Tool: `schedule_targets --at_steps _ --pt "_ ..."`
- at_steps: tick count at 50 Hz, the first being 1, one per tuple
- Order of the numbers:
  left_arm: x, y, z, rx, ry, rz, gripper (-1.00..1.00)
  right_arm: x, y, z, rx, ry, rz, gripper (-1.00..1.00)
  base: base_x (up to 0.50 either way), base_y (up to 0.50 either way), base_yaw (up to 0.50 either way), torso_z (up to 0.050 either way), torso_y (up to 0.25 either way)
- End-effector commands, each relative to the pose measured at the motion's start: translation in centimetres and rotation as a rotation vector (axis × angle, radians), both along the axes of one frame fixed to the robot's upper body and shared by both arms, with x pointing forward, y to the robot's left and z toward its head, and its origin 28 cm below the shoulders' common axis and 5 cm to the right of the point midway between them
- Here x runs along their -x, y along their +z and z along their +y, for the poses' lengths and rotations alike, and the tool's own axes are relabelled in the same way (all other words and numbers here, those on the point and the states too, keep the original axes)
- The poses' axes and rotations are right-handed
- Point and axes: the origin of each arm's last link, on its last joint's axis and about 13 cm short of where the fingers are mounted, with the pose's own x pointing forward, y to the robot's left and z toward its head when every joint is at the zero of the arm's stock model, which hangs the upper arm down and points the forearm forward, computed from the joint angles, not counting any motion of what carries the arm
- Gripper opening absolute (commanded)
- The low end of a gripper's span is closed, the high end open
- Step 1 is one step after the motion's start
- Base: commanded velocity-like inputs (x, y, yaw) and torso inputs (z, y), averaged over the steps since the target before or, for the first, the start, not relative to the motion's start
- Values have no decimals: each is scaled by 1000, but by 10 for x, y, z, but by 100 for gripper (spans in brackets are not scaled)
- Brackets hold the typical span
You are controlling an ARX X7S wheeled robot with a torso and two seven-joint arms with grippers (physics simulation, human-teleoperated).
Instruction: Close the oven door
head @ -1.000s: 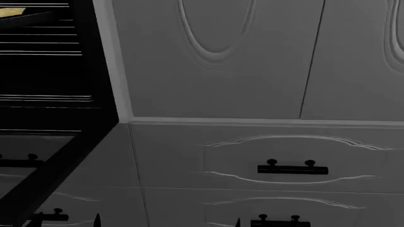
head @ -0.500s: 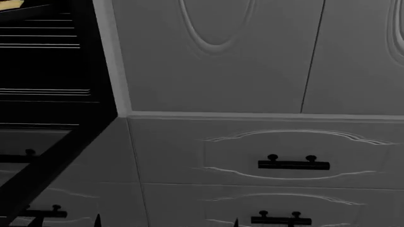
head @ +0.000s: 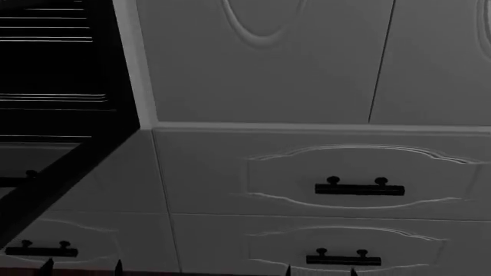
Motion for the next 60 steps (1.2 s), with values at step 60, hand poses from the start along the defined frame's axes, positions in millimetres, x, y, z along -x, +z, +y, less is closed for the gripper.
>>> schedule_targets --at_steps 60 --pt "-1 0 0 -2 5 26 100 0 0 1 2 12 6 100 0 0 0 -50 0"
